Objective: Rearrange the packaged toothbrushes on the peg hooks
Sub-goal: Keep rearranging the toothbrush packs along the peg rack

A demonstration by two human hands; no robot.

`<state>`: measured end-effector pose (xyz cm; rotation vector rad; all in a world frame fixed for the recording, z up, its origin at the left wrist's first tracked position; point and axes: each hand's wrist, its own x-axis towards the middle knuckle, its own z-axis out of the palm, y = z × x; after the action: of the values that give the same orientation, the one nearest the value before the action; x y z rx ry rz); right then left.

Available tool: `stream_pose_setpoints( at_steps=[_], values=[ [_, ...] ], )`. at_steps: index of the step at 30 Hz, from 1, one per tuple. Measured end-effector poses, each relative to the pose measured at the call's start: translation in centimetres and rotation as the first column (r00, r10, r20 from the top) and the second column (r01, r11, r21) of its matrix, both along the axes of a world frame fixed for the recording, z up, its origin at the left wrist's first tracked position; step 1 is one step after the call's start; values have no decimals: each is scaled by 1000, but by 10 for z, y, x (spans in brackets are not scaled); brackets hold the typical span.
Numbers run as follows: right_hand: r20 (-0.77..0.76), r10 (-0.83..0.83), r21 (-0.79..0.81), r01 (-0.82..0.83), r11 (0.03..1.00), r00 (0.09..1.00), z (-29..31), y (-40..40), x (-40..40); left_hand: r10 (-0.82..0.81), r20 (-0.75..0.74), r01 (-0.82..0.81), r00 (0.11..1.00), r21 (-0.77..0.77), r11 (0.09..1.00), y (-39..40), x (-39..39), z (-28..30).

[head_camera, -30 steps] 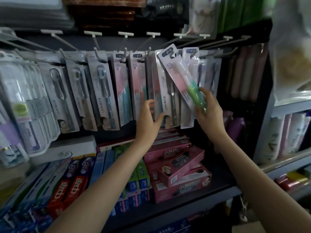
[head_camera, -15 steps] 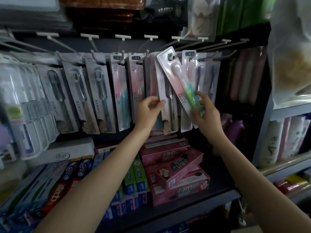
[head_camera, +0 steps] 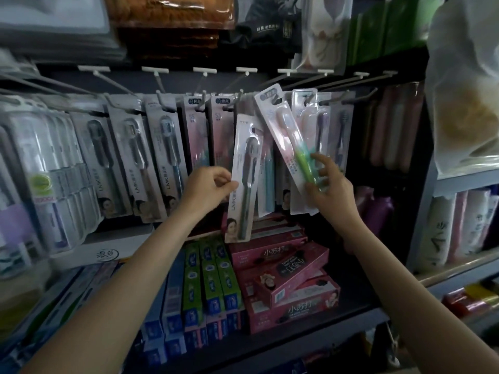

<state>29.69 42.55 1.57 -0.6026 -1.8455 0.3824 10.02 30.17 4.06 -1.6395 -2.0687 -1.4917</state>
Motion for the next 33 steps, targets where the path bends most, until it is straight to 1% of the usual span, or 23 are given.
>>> stream_pose_setpoints(
  at_steps=[3,6,9,10,12,14,16,19,21,22,23,24,25,26,27,28,29,30,31,32,33],
  values=[
    [53,27,5,-27,1000,998,-5,-9,-11,-1,-36,0,999,-30,1000,-15,-8,-13],
    [70,47,9,-48,999,996,-12,-20,-27,28,22,-29,999,7,1000,-32,-20,-25],
    [88,8,-17,-7,1000,996,-23,-30,-41,57,21,-58,998,50,997,-48,-29,-35],
    [76,-31,-3,31,1000,997,-27,-33,-45,76,7,-76,997,67,995,-53,-32,-37],
    [12,-134,74,132,988,991,-33,-40,-51,128,-35,-125,991,88,988,-65,-36,-42],
    [-71,-154,158,163,974,986,-33,-50,-57,181,-27,-177,983,107,978,-76,-45,-47],
    [-79,-74,189,88,978,994,-29,-62,-68,191,38,-194,981,110,975,-88,-52,-50],
    [-46,71,164,-62,985,996,-25,-78,-92,225,123,-240,967,122,963,-104,-60,-49],
    [4,203,139,-201,970,979,-24,-89,-111,267,157,-290,951,144,946,-116,-63,-43],
    [55,290,99,-294,951,955,-23,-96,-121,262,196,-295,945,160,942,-121,-65,-39],
    [111,395,23,-400,916,912,-22,-102,-130,236,254,-286,938,181,941,-126,-65,-35],
    [158,509,-79,-503,861,846,-20,-109,-139,199,322,-272,926,201,941,-131,-65,-31],
    [185,598,-164,-575,801,780,-18,-115,-148,151,385,-252,911,225,941,-135,-64,-27],
    [193,655,-213,-621,755,730,-17,-121,-156,116,426,-238,897,245,940,-139,-64,-25],
    [182,690,-236,-650,722,700,-15,-126,-163,94,444,-230,891,263,937,-143,-64,-22],
    [159,714,-244,-673,698,682,-12,-130,-169,96,433,-233,896,276,932,-147,-64,-20],
    [142,726,-234,-689,686,673,-10,-134,-174,140,384,-261,912,282,923,-151,-66,-18],
    [134,725,-202,-698,687,675,-7,-136,-178,241,283,-321,928,282,904,-156,-69,-17],
    [137,709,-155,-692,706,692,-2,-139,-181,365,157,-396,918,293,870,-162,-73,-15],
    [138,677,-96,-670,736,723,4,-139,-184,481,38,-466,876,323,824,-168,-78,-14],
    [132,634,-31,-636,771,762,10,-139,-187,563,-52,-514,825,347,785,-174,-82,-14]
  ],
)
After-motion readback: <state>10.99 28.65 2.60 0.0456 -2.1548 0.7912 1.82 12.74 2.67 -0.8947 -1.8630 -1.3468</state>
